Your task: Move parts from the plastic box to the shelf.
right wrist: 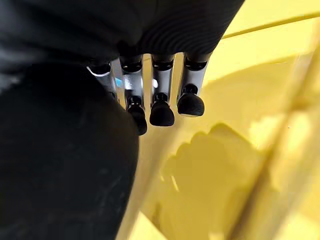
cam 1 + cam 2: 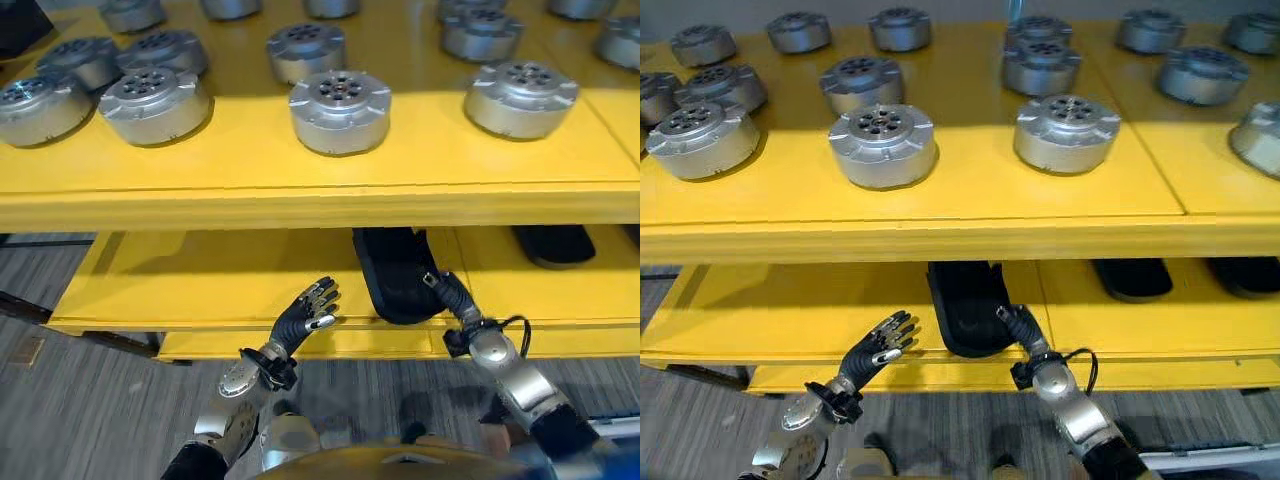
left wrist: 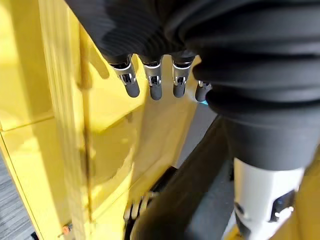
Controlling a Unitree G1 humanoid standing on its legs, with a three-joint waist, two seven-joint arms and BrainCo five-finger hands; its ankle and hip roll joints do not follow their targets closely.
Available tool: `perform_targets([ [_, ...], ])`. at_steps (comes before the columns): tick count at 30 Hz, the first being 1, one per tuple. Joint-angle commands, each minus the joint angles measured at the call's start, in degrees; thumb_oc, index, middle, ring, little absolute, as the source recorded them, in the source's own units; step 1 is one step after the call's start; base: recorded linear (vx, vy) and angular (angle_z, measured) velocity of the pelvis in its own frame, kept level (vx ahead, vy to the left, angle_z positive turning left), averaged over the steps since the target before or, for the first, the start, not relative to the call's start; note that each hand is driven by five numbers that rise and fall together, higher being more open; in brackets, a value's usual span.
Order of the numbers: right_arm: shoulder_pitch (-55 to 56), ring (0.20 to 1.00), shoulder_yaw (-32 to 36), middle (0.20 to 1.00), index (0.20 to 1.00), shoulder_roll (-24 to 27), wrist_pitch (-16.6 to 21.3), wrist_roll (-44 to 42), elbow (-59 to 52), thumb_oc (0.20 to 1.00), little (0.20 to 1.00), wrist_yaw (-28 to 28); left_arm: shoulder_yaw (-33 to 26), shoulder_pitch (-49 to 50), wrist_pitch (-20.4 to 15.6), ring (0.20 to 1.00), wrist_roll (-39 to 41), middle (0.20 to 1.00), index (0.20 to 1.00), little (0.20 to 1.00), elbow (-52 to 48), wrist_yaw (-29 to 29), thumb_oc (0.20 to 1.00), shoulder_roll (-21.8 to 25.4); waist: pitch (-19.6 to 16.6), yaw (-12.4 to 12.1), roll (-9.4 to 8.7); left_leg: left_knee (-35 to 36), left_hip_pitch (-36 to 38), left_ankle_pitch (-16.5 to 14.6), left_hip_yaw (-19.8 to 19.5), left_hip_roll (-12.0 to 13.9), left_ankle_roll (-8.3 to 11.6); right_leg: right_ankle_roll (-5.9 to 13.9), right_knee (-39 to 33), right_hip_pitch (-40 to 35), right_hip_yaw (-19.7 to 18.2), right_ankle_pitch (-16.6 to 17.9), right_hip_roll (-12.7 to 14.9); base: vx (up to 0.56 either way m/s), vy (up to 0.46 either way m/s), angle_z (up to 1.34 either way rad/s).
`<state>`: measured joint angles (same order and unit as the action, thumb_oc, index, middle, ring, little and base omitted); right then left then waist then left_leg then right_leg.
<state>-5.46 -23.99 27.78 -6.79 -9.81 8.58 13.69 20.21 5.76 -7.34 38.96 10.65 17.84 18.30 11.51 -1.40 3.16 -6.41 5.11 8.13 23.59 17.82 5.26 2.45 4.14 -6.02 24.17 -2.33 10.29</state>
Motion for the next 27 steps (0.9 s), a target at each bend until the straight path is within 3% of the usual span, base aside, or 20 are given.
perform_targets([
  [1, -3.95, 0.2, 3.11, 0.2, 0.2, -2.79, 5.64, -0.47, -1.75, 0.2, 0.2, -0.21, -2.14, -0.82, -2.84, 1.0, -1.02, 1.0, 1.0, 1.0, -4.14, -1.89, 1.0, 2.31, -1.05, -1.18, -2.56, -2.83, -1.35, 0.86, -3.02, 3.29, 2.22, -0.07, 5.58, 2.43, -2.13, -2.68, -0.34, -0.09, 0.49, 0.06],
  [4, -2.51, 0.2, 4.85, 0.2, 0.2, -2.6, 4.66, -2.78, -1.25, 0.2, 0.2, 0.16, -2.08, -0.23, -1.4, 1.0, -2.91, 1.0, 1.0, 1.0, -3.51, -3.43, 1.0, 3.18, -1.57, -0.22, -1.92, -0.21, 0.96, -1.08, -1.17, 3.02, 2.34, 0.7, 7.13, 2.39, -1.83, -2.98, 1.53, 0.04, 0.362, 0.19],
  [5, -2.03, 0.2, 5.32, 0.2, 0.2, -2.97, 4.07, -3.74, -0.84, 0.2, 0.2, 0.57, -1.72, -0.16, -0.73, 1.0, -2.95, 1.0, 1.0, 1.0, -3.03, -2.73, 1.0, 3.39, -1.6, -0.03, -2.02, 0.82, 2.29, -3.3, -1.07, 1.84, 2.58, 1.73, 6.97, 1.43, -2.14, -3.28, 2.02, 0.01, 0.327, 0.31],
  [9, -2.09, 0.2, 7.23, 0.2, 0.2, -4.45, 3.9, -3.3, 1.38, 0.2, 0.2, 1.97, -1.55, 1.73, -0.51, 1.0, -3.7, 1.0, 1.0, 1.0, -4.18, -1.16, 1.0, 4.44, -1.28, -0.92, -2.78, 3.77, 3.78, -6.1, -0.58, -1.9, 0.31, 3.47, 4.5, 0.44, -2.14, 0.07, 3.11, 0.02, 0.22, 0.2],
  [14, -2.9, 0.2, 8.02, 0.2, 0.2, -5.54, 2.87, -4.73, 1.99, 0.2, 0.2, 3.51, -1.72, 2.54, 0.04, 1.0, -3.51, 1.0, 1.0, 1.0, -4.88, -1.32, 1.0, 5.0, -0.39, -2.18, -3.93, 3.59, 3.53, -7.53, -0.99, -3.76, -0.88, 4.31, 3.9, 0.5, -2.41, 0.6, 3.26, 0.0, 0.019, 0.12],
  [21, -2.47, 0.2, 8.38, 0.2, 0.2, -6.49, 2.01, -5.05, 2.82, 0.2, 0.2, 3.59, -1.89, 1.51, 0.75, 1.0, -3.16, 1.0, 1.0, 1.0, -4.96, -0.26, 1.0, 4.16, 0.01, -2.4, -4.86, 3.34, 3.07, -7.6, -0.5, -3.9, -0.94, 4.5, 1.01, -0.65, -3.62, 1.64, 2.88, -0.01, -0.022, -0.01],
  [25, -4.55, 0.2, 8.32, 0.2, 0.2, -6.4, 0.56, -3.68, 5.14, 0.2, 0.2, 3.32, -1.53, 0.64, 1.14, 1.0, -0.94, 1.0, 1.0, 1.0, -4.26, -5.57, 1.0, 3.71, 0.35, -2.88, -5.26, 1.08, 2.08, -8.41, -0.68, -3.71, -0.9, 4.14, 1.7, -0.51, -3.74, 1.2, 2.94, 0.0, -0.003, -0.01],
  [27, -5.36, 0.2, 8.42, 0.2, 0.2, -6.71, 0.27, -3.58, 6.76, 0.2, 0.2, 4.13, -1.78, 0.63, 1.64, 1.0, -1.4, 1.0, 1.0, 1.0, -4.03, -4.7, 1.0, 3.12, 0.71, -3.4, -5.66, 0.33, 1.66, -8.65, -0.73, -3.61, -0.88, 4.23, 1.6, -0.5, -3.75, 1.32, 2.81, 0.02, -0.051, 0.0],
])
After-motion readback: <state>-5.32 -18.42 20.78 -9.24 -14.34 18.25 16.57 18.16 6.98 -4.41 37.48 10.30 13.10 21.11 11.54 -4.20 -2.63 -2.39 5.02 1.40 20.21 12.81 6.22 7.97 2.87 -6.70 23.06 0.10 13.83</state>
